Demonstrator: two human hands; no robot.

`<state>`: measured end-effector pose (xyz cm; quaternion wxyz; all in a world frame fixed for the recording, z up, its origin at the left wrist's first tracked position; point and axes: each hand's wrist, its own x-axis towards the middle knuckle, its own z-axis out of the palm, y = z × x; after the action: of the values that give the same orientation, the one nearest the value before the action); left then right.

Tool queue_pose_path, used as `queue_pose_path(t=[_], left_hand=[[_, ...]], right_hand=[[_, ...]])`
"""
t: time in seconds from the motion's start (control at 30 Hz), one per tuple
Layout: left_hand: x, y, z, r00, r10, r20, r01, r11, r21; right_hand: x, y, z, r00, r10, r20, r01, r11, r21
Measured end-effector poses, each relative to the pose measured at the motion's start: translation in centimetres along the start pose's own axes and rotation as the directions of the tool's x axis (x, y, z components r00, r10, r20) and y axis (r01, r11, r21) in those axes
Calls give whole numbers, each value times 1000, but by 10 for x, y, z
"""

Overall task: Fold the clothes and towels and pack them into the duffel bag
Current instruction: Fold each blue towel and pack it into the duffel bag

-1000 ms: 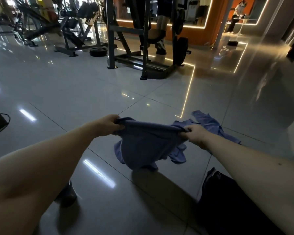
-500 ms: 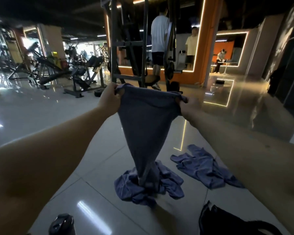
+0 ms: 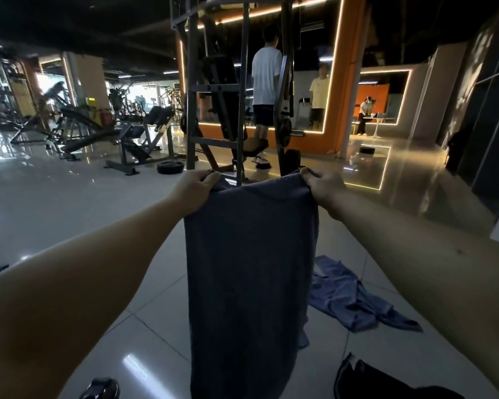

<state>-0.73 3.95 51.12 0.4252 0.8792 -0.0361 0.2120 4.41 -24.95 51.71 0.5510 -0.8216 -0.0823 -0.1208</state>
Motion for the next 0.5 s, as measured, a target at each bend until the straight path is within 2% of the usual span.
queue_pose_path(t=[0.2,0.37,0.5], left_hand=[[13,-26,21,999,-23,-32,24,999,28],[33,-42,28,978,-75,-194,87,995,53],[49,-24,28,955,-114,-274,126,992,28]], right_hand=[[11,26,14,994,106,6,-106,994,24],[25,31,20,982,186,-35,-185,982,38],[36,11,18,974,218,-63,-213,974,73]])
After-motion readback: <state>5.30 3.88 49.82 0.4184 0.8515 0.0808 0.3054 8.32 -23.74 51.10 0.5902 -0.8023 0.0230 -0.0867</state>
